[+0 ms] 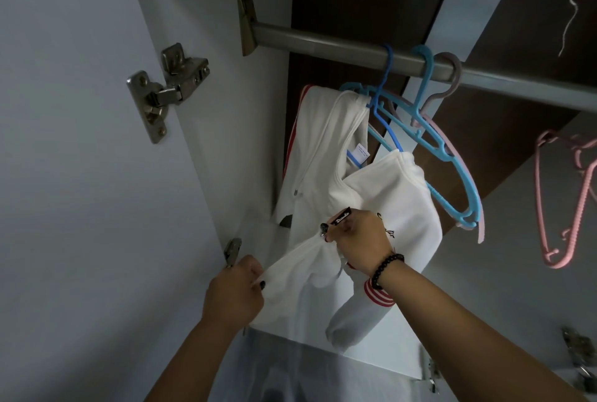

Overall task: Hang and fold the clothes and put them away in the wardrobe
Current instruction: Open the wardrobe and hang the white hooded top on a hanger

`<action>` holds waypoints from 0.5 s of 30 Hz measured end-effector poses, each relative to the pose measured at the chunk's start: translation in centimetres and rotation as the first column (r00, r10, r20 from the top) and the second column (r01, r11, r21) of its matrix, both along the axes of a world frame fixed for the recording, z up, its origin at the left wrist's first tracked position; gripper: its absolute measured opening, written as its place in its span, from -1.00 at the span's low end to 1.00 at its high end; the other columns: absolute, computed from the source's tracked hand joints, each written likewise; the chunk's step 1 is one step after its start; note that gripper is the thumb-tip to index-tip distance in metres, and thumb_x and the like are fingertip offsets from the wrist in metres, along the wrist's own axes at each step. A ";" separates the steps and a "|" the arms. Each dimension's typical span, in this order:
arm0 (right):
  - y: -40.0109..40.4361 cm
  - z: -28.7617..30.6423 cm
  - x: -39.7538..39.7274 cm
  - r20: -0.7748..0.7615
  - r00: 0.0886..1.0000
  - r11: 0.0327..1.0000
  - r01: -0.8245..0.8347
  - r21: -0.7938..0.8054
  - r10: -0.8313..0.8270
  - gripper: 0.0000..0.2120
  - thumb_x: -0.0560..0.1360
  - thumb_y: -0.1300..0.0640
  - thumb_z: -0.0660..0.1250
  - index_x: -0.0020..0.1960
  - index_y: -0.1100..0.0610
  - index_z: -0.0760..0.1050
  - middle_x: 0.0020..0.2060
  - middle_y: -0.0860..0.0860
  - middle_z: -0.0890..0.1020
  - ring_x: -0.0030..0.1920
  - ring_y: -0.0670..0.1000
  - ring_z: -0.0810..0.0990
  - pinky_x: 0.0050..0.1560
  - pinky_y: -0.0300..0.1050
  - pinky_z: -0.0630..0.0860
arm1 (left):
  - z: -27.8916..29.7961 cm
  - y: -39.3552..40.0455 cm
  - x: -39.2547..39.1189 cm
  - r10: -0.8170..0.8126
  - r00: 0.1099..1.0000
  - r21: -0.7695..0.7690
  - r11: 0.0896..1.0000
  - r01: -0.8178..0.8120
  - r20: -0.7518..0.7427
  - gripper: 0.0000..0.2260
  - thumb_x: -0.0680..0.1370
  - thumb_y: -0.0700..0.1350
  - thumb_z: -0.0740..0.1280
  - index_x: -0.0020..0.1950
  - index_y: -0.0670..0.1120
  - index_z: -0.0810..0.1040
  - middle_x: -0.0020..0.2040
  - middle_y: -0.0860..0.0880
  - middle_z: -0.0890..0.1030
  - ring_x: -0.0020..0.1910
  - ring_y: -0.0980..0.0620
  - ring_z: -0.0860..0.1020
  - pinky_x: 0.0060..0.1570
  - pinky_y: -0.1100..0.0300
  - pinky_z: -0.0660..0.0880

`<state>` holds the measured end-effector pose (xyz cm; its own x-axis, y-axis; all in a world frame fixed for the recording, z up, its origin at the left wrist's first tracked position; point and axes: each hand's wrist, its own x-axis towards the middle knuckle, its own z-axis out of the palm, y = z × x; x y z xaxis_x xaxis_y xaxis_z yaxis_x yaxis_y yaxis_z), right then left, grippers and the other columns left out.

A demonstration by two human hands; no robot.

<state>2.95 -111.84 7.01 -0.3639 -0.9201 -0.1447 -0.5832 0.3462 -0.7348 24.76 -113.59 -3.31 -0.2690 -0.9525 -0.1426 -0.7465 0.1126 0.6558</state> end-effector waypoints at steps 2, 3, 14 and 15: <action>0.0 0.1 0.0 0.024 1.000 1.000 0.004 0.000 -0.004 -0.70 0.41 0.30 0.36 -0.44 0.03 0.51 -0.60 -0.17 0.52 -0.43 -0.17 0.51 -0.35 -0.30 0.40 | 1.0 0.0 -1.5 -0.027 0.995 -0.096 0.995 0.018 -0.091 -0.81 0.43 -0.14 0.45 0.01 -0.04 0.54 -0.08 0.08 0.53 -0.06 0.07 0.54 -0.04 0.16 0.52; 0.0 0.2 0.0 0.034 0.999 1.000 0.002 0.000 -0.002 -0.70 0.42 0.29 0.37 -0.44 0.04 0.52 -0.61 -0.18 0.52 -0.46 -0.17 0.50 -0.34 -0.27 0.41 | 1.7 0.0 -2.4 -0.039 0.990 -0.138 0.990 0.020 -0.135 -0.76 0.42 -0.10 0.47 0.05 -0.04 0.54 -0.06 0.11 0.51 -0.05 0.11 0.51 -0.04 0.22 0.49; 0.2 1.0 -1.0 -0.046 0.996 0.997 -0.074 -0.030 0.072 -0.86 0.41 0.30 0.38 -0.29 0.12 0.60 -0.29 0.04 0.69 -0.20 -0.01 0.63 -0.06 -0.08 0.58 | 2.8 -0.3 -5.4 -0.177 0.965 -0.371 0.924 0.096 -0.191 -0.91 0.47 -0.12 0.44 -0.22 -0.03 0.57 -0.35 0.15 0.56 -0.37 0.17 0.53 -0.38 0.26 0.47; 0.1 0.9 -1.3 -0.053 0.996 0.997 -0.071 -0.029 0.070 -0.89 0.41 0.29 0.38 -0.26 0.15 0.62 -0.28 0.03 0.69 -0.20 -0.01 0.63 -0.05 -0.06 0.58 | 2.5 -0.1 -5.0 -0.160 0.967 -0.356 0.931 0.081 -0.197 -0.90 0.46 -0.14 0.45 -0.23 -0.02 0.57 -0.36 0.19 0.54 -0.37 0.20 0.52 -0.39 0.38 0.42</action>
